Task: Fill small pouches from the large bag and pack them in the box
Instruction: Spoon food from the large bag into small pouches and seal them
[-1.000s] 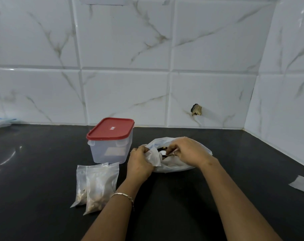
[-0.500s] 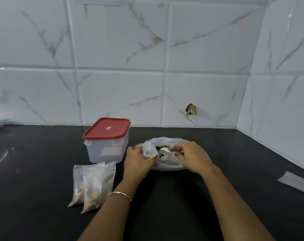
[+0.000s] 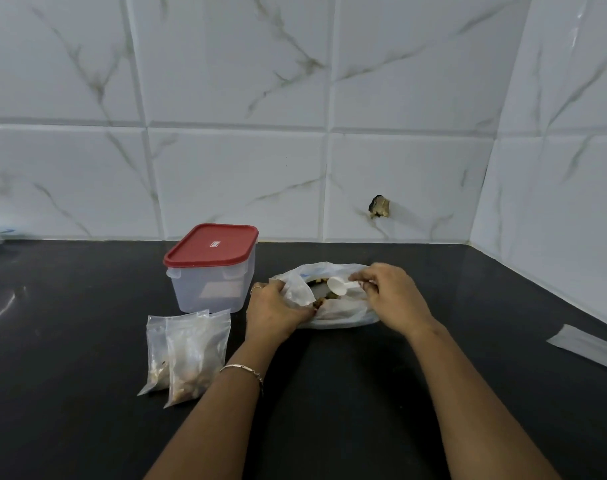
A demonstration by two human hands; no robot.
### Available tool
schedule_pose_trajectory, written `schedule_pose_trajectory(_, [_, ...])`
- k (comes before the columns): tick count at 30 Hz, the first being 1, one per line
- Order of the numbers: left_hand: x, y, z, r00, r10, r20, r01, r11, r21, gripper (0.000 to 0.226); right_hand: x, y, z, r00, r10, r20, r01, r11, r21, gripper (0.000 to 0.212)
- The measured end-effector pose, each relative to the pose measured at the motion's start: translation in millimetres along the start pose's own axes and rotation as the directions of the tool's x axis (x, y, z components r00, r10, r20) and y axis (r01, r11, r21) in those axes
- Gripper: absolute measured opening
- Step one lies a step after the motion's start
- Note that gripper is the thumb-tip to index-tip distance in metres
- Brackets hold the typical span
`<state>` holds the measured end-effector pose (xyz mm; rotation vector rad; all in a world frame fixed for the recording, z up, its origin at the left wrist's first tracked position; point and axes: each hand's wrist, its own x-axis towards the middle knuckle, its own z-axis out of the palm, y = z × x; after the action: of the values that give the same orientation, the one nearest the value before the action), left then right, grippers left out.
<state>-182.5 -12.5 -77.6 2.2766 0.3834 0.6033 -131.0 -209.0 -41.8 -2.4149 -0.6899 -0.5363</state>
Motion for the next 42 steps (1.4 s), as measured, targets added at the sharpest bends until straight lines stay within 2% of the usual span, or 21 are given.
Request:
schedule_pose_trajectory(6, [1, -4, -3, 0.998, 0.010, 0.056, -0.011, 1.000, 0.019, 0.077, 2, 3, 13, 0.999, -0.037, -0.012, 0.034, 0.983, -0.181, 0.038])
schedule_pose_trajectory(11, [0, -4, -3, 0.998, 0.030, 0.062, -0.032, 0.999, 0.035, 0.076, 2, -2, 17, 0.985, -0.146, 0.086, 0.165, 0.945, -0.283, 0.041])
schedule_pose_trajectory(14, [1, -5, -4, 0.997, 0.024, 0.078, -0.027, 0.999, 0.031, 0.078, 5, -5, 15, 0.992, -0.113, 0.064, 0.129, 0.921, -0.367, 0.041])
schedule_pose_trajectory(16, [0, -5, -3, 0.997, 0.015, 0.078, -0.016, 1.000, 0.015, 0.079, 6, -7, 14, 0.997, -0.015, 0.080, 0.039, 0.952, -0.304, 0.039])
schedule_pose_trajectory(19, [0, -5, -1, 0.997, 0.004, 0.079, -0.004, 1.000, -0.004, 0.080, 9, -7, 12, 0.971, 0.151, 0.183, -0.141, 0.988, -0.065, 0.038])
schedule_pose_trajectory(22, [-1, -4, -1, 0.997, 0.009, 0.072, -0.009, 1.000, 0.002, 0.080, 10, -3, 9, 0.930, 0.246, 0.274, -0.300, 0.937, 0.179, 0.039])
schedule_pose_trajectory(25, [-3, -4, 0, 0.999, 0.014, 0.049, -0.014, 1.000, 0.004, 0.079, 9, -3, 7, 0.883, 0.304, 0.357, -0.424, 0.843, 0.330, 0.038])
schedule_pose_trajectory(28, [-4, -3, 1, 0.999, 0.020, 0.028, -0.020, 1.000, 0.007, 0.081, 10, -5, 5, 0.854, 0.335, 0.399, -0.483, 0.796, 0.366, 0.037])
schedule_pose_trajectory(38, [-7, 1, 1, 1.000, 0.025, 0.006, -0.024, 0.999, -0.037, 0.088, 9, -9, 5, 0.844, 0.339, 0.415, -0.496, 0.787, 0.367, 0.043])
schedule_pose_trajectory(42, [-7, 2, -1, 0.999, 0.038, 0.005, -0.038, 0.997, -0.065, 0.083, 8, -10, 7, 0.833, 0.358, 0.422, -0.522, 0.763, 0.381, 0.035])
